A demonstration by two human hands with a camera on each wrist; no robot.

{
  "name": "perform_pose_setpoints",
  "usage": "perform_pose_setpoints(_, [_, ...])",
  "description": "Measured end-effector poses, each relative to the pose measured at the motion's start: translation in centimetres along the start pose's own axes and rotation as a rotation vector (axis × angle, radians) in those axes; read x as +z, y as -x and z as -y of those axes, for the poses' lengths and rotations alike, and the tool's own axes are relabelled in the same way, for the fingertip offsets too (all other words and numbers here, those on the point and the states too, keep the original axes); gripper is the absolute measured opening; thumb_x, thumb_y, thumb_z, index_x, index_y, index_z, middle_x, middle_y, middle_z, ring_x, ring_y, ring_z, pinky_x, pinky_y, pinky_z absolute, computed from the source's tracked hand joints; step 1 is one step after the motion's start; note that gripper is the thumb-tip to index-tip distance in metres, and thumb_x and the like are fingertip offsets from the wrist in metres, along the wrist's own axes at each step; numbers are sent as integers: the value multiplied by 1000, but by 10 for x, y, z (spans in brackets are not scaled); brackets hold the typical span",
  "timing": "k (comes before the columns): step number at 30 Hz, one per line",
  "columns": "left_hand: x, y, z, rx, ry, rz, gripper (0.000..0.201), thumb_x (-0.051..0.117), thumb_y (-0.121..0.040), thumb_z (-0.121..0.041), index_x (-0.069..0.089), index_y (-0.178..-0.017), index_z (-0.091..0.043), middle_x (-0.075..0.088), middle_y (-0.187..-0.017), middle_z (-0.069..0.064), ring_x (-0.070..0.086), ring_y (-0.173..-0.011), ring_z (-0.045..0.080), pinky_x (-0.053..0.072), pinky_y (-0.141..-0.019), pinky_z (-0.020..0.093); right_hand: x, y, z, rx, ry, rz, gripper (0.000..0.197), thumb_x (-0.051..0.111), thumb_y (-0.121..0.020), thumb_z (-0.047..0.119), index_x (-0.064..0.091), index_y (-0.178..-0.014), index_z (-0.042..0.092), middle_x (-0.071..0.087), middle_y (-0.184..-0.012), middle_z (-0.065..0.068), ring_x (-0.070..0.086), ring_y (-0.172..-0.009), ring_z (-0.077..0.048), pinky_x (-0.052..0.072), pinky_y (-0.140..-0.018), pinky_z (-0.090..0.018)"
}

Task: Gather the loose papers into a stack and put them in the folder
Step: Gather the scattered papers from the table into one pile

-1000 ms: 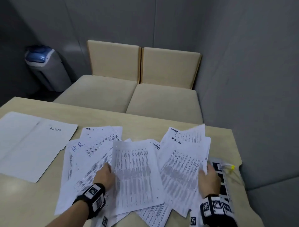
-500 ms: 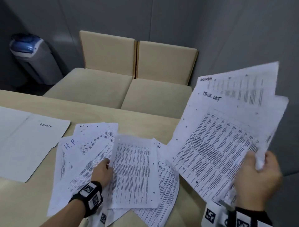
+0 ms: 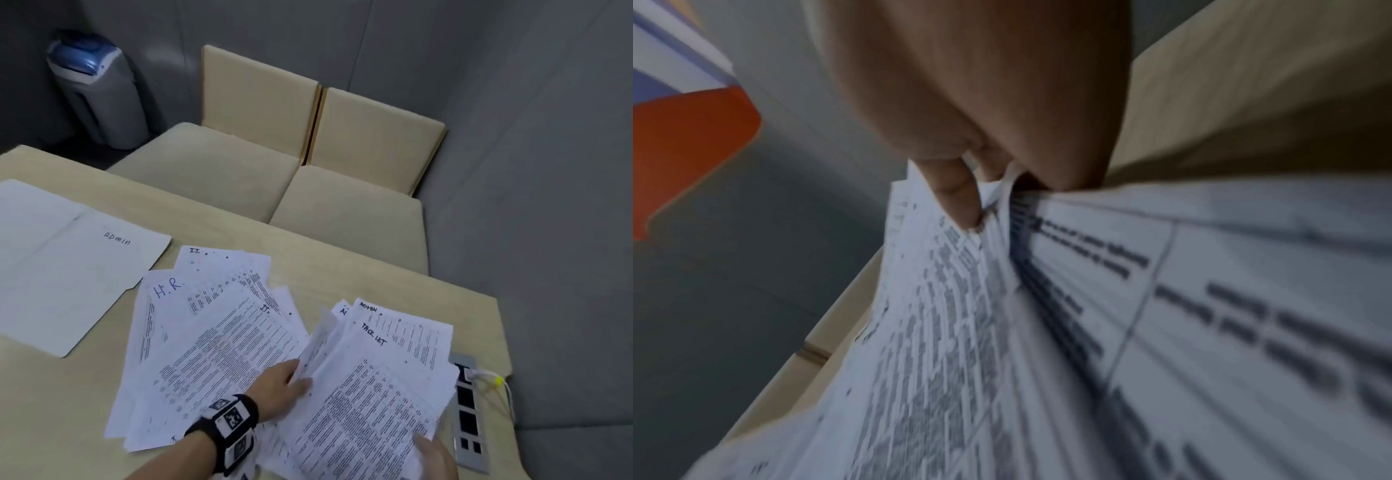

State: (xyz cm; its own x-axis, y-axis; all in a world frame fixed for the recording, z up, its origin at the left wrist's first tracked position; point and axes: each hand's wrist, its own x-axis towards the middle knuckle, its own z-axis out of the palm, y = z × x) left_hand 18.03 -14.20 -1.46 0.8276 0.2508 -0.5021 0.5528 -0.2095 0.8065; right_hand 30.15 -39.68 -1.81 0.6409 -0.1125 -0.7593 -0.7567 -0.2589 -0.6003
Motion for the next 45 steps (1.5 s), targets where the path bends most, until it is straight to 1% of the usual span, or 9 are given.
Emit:
perform_pose_setpoints(8, [32, -3, -57, 182, -57, 207, 26, 66, -79, -14, 66, -105, -15, 70, -105, 5, 67, -89, 23, 55, -77, 37, -22, -37, -8, 7, 39, 30, 48, 66, -94, 17, 54, -140, 14, 57, -137, -1, 47, -135, -28, 32, -117, -50])
perform_pose_setpoints(10, [26, -4, -63, 227, -18, 265, 13, 67, -78, -14, 66, -87, -23, 69, -88, 0, 66, -75, 17, 54, -73, 33, -35, -46, -15, 54, 44, 38, 41, 71, -90, 19, 64, -126, 1, 68, -125, -22, 61, -121, -41, 49, -101, -56])
perform_pose_setpoints(17, [-6, -39, -34, -28, -512, -443, 47, 56, -90, -42, 52, -129, -17, 59, -128, 4, 57, -115, 22, 49, -97, 40, -23, -2, 3, 31, 116, 100, 32, 75, -79, 1, 69, -109, -8, 76, -97, -30, 72, -95, -48, 58, -81, -53])
perform_pose_setpoints(23, [-11, -40, -2, -54, -700, -395, 25, 48, -93, -25, 58, -112, -13, 63, -113, 4, 58, -102, 23, 52, -85, 34, 23, 4, 19, 155, 7, 188, 75, 90, -67, 26, 58, -127, -8, 62, -131, -19, 59, -122, -42, 47, -102, -56])
perform_pose_setpoints(26, [-24, -38, -5, -39, -641, -363, 21, 46, -95, -23, 56, -110, -12, 68, -105, 6, 63, -94, 24, 54, -80, 33, 34, 4, 25, 6, 78, 136, 112, 96, -54, 36, 45, -147, 1, 46, -153, -18, 47, -137, -39, 39, -110, -57])
perform_pose_setpoints(32, [-70, -19, 6, -68, -137, -147, 43, 60, -92, -18, 54, -134, -15, 65, -132, 5, 62, -118, 21, 49, -104, 39, 46, 64, 106, -610, 337, -108, 43, 60, -96, 21, 56, -136, 3, 63, -131, -19, 59, -120, -36, 44, -102, -44])
perform_pose_setpoints(38, [-124, 8, 47, -280, -281, -803, 55, 74, -75, -30, 56, -126, -16, 61, -125, 8, 57, -113, 27, 50, -95, 44, 44, 140, 160, -924, 129, -83, 20, 63, -95, 23, 67, -114, 22, 68, -109, -4, 63, -103, -24, 48, -94, -42])
perform_pose_setpoints(41, [-142, 19, 70, -549, -365, -709, 82, 80, -63, -55, 49, -123, -8, 55, -122, 13, 55, -112, 33, 51, -91, 45, 60, 136, 148, -743, -57, 85, 29, 65, -94, 16, 65, -122, 17, 66, -118, -3, 61, -108, -20, 44, -97, -36])
perform_pose_setpoints(45, [-135, 20, 74, -447, -361, -497, 28, 70, -81, -37, 48, -78, -19, 61, -87, 4, 58, -84, 26, 43, -65, 30, 93, 80, 84, -210, 50, 349, 70, 83, -75, 24, 54, -133, -1, 63, -133, -18, 61, -120, -33, 44, -105, -53])
